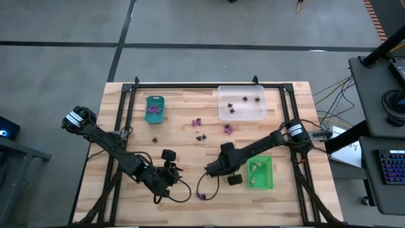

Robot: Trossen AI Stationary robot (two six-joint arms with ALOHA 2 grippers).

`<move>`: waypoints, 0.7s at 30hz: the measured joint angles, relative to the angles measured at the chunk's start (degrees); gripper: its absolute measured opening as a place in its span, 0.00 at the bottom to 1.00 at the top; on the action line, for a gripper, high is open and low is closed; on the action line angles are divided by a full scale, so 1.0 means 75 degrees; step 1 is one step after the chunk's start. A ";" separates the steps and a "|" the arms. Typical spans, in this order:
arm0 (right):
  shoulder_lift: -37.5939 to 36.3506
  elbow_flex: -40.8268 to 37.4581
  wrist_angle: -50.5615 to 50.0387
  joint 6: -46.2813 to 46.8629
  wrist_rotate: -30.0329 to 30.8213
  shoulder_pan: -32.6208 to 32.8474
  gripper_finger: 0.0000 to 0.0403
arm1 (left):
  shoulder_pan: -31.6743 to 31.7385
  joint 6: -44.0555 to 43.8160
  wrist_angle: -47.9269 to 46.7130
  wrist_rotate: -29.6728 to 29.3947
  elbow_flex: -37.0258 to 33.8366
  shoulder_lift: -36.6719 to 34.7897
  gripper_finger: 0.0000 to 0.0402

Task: Sort Halloween decoration
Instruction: Put the white skull toy into the green bin

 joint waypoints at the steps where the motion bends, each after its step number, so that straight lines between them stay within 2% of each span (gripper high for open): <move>1: -0.0051 0.0024 0.0001 -0.0031 -0.0032 -0.0054 0.05 | 0.0000 0.0000 -0.0009 0.0000 0.0000 0.0000 0.27; 9: -0.0697 0.0062 0.0059 0.0329 -0.0037 -0.0525 0.02 | -0.0039 -0.0070 -0.0064 -0.0003 0.0000 0.0003 0.27; 16: -0.1191 0.0065 0.0059 0.0831 -0.0059 -0.0576 0.02 | -0.0038 -0.0067 -0.0126 -0.0003 0.0000 0.0003 0.27; 21: -0.1253 0.0065 0.0313 0.2193 -0.0196 -0.0594 0.02 | -0.0038 -0.0067 -0.0133 -0.0003 0.0000 0.0003 0.27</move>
